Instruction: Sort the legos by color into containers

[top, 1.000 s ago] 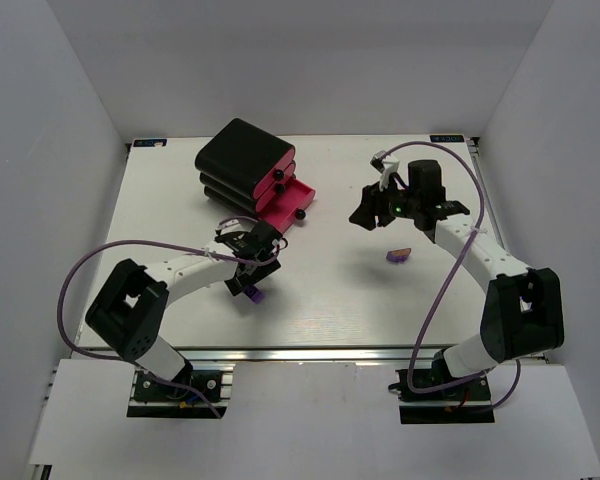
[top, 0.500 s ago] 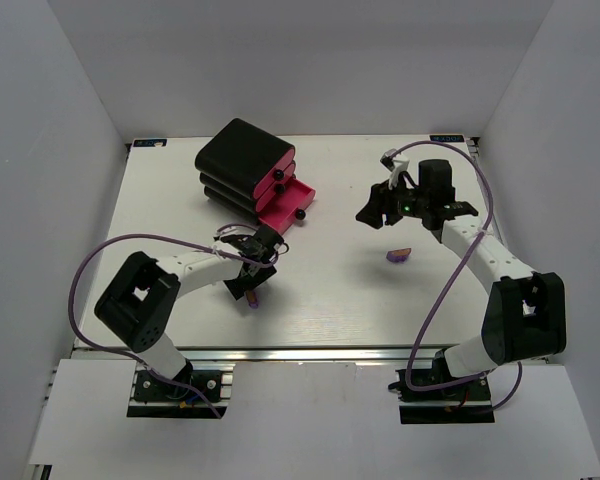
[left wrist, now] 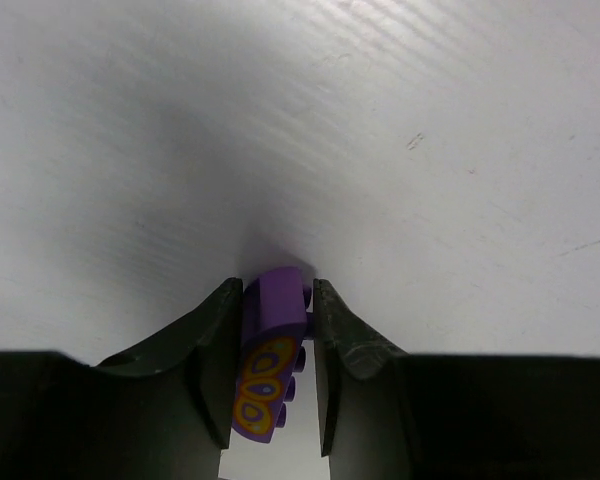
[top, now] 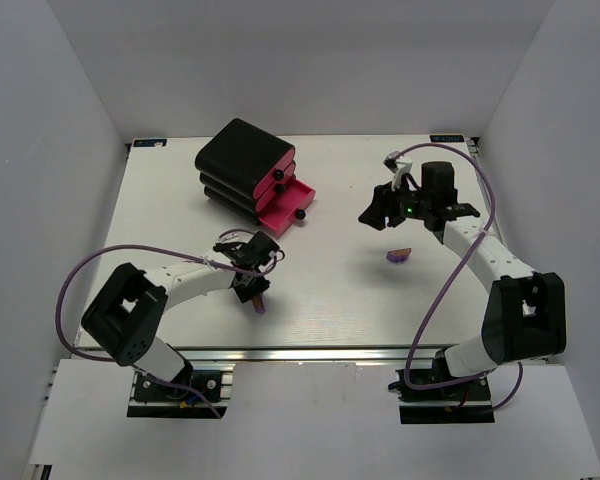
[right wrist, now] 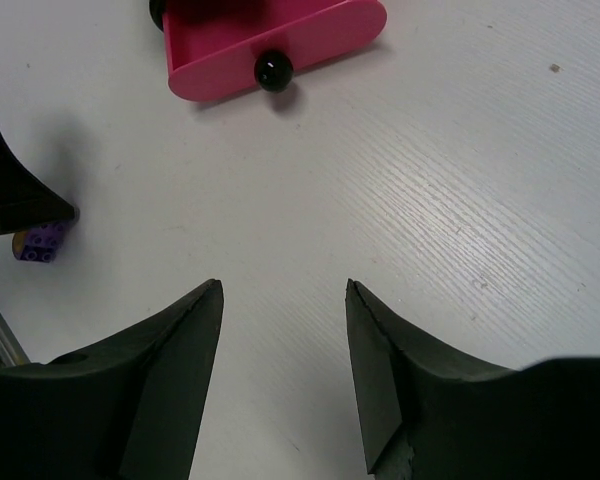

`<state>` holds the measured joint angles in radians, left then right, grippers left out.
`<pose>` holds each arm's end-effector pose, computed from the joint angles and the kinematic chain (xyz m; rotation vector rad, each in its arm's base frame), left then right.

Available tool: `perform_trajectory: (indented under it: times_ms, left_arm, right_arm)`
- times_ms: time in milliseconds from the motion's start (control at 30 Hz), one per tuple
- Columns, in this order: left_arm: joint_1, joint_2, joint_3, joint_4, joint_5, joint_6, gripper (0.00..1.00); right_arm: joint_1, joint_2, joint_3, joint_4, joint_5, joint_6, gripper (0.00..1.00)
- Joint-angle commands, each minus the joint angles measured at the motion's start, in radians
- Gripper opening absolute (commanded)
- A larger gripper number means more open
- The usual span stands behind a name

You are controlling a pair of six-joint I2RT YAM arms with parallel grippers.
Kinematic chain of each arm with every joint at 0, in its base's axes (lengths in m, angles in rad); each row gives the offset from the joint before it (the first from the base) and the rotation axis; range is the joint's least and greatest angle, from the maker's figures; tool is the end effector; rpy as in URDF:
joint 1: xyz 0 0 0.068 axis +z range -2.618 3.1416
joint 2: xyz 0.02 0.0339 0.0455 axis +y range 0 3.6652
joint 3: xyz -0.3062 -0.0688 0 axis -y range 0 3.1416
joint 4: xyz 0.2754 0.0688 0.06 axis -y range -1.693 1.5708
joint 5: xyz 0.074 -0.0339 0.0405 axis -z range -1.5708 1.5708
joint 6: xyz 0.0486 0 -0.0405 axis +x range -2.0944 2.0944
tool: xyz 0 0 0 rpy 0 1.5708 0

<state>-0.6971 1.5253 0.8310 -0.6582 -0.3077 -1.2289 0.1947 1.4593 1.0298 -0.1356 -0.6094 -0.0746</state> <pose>0.2258 -0.1699 0.1718 -0.7722 2.6564 -0.0039 0.3453 0.0964 0.2967 -0.6337 2.0062 0.7192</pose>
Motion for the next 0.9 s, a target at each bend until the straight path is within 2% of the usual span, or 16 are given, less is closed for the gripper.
perform_trajectory:
  times_ms: [0,33,67,100,133,167,200,400,500,633,767,867]
  left_arm:
    - [-0.016,-0.059,0.054,0.044,-0.072,0.211,0.07]
    - [-0.016,-0.077,0.094,0.077,-0.102,0.286,0.02]
    - [-0.016,-0.089,0.102,0.115,-0.099,0.381,0.0]
    - [-0.016,-0.108,0.103,0.212,-0.082,0.578,0.0]
    - [-0.016,-0.155,0.093,0.27,-0.058,0.68,0.0]
    - [-0.016,-0.177,0.085,0.322,0.019,0.876,0.0]
    - [-0.016,-0.191,0.079,0.401,0.039,0.963,0.0]
    - [-0.016,-0.139,0.178,0.471,0.113,1.421,0.01]
    - [0.005,-0.102,0.189,0.58,0.179,1.546,0.02]
    - [0.005,-0.004,0.256,0.644,0.183,1.658,0.01]
    - [0.005,0.096,0.313,0.698,0.147,1.715,0.01]
    - [0.005,0.144,0.3,0.811,0.093,1.741,0.03]
  right_arm:
    - [-0.008,-0.019,-0.004,0.008,0.003,-0.005,0.58]
    - [-0.009,-0.028,-0.005,0.008,0.013,-0.013,0.58]
    - [-0.011,-0.031,-0.007,0.011,0.02,-0.016,0.58]
    - [-0.014,-0.036,-0.007,0.013,0.025,-0.022,0.58]
    - [-0.015,-0.045,-0.008,0.014,0.031,-0.03,0.58]
    - [-0.02,-0.048,-0.008,0.017,0.04,-0.034,0.58]
    - [-0.021,-0.053,-0.01,0.021,0.042,-0.036,0.58]
    - [-0.031,-0.057,-0.016,0.031,0.057,-0.054,0.58]
    - [-0.034,-0.057,-0.016,0.028,0.06,-0.063,0.58]
    - [-0.043,-0.068,-0.016,0.024,0.065,-0.073,0.58]
    - [-0.047,-0.076,-0.02,0.021,0.056,-0.079,0.58]
    - [-0.055,-0.08,-0.022,0.021,0.046,-0.08,0.59]
